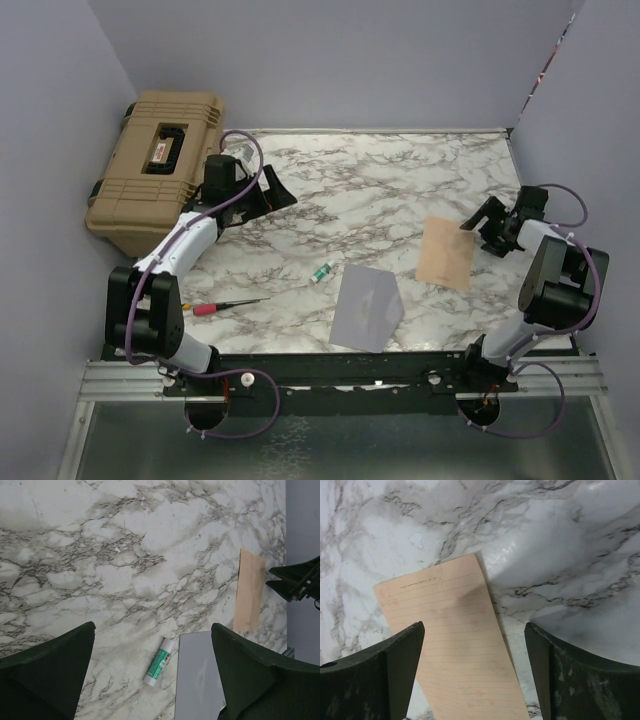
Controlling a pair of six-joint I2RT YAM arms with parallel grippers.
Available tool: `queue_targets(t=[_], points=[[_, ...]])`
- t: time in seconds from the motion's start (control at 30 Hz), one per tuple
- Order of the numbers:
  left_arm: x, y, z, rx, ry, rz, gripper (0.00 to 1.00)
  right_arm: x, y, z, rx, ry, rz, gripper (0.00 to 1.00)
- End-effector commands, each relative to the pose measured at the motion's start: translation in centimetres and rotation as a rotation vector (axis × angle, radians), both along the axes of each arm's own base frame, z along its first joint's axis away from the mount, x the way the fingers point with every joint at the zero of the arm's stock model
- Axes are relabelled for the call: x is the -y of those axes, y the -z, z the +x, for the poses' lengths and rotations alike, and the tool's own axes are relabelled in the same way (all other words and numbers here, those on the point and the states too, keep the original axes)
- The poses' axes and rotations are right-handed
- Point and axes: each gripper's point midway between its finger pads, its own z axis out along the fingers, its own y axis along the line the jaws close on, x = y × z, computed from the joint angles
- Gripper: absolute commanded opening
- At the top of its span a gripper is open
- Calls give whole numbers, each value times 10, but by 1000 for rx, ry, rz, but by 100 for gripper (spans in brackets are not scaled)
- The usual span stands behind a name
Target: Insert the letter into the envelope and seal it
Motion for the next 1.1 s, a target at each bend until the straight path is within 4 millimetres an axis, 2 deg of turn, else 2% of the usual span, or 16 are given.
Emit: queue_targets(t=[0.0, 0.13, 0.27, 0.37, 0.53, 0.7, 0.77, 0.9, 0.93, 1.07], points=[[32, -15, 4, 29, 105, -50, 99, -37, 20, -16, -19, -139, 173, 83], [62, -13, 2, 34, 156, -32, 99, -52, 23, -28, -46, -128, 267, 77], [103, 1, -7, -2, 233, -28, 99, -58, 32, -51, -158, -44, 314, 77], [139, 15, -13, -37, 282, -21, 99, -63, 41, -67, -228, -12, 338, 77], [199, 40, -18, -77, 357, -11, 98, -60, 44, -84, -248, -21, 284, 79], [254, 75, -36, -132, 436, 7, 89, -68, 51, -102, -257, -45, 290, 80], [269, 93, -40, -148, 440, 30, 86, -77, 53, -106, -244, -56, 334, 80], [302, 106, -48, -152, 506, 21, 84, -91, 49, -107, -184, -92, 399, 78], [309, 109, -50, -153, 524, 19, 81, -93, 48, -105, -168, -103, 406, 77], [321, 130, -48, -167, 524, 36, 75, -99, 41, -100, -116, -135, 437, 72]])
